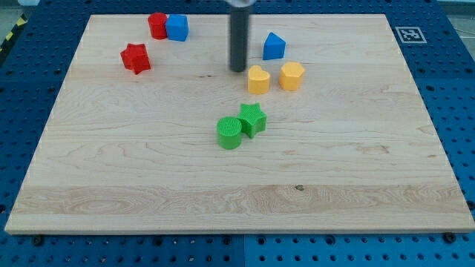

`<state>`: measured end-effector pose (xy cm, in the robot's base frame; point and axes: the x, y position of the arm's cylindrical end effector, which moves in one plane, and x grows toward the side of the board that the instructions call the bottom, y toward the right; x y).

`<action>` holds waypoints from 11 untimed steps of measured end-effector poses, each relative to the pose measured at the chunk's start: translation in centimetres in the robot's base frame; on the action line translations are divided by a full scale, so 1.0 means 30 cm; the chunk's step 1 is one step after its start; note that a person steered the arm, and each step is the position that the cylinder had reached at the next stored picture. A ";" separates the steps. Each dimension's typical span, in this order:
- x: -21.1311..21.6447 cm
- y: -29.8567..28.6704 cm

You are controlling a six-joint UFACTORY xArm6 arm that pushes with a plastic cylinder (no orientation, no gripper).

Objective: Move the blue cube to the left side of the blue triangle

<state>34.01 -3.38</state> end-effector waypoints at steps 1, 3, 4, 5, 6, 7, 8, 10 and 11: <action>-0.011 -0.233; -0.255 -0.364; -0.293 -0.575; -0.299 -0.728; -0.444 -0.773; -0.497 -0.779; -0.496 -0.760; -0.487 -0.436; -0.386 -0.261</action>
<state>22.42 -11.21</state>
